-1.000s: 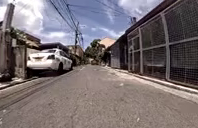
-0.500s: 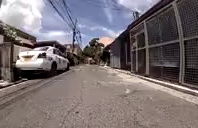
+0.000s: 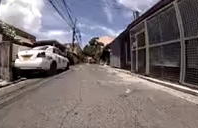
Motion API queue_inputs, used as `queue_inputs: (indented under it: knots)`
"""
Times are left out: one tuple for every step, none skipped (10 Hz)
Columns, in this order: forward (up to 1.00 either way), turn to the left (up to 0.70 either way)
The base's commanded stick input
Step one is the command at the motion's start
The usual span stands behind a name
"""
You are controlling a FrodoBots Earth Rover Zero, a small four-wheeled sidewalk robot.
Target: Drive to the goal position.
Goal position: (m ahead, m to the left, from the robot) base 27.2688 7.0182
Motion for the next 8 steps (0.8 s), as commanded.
queue_inputs:
  knots:
    - [0.7,0.0]
    - [0.7,0.0]
    - [0.7,0.0]
    - [0.7,0.0]
    - [0.7,0.0]
    - [0.7,0.0]
    - [0.7,0.0]
    - [0.7,0.0]
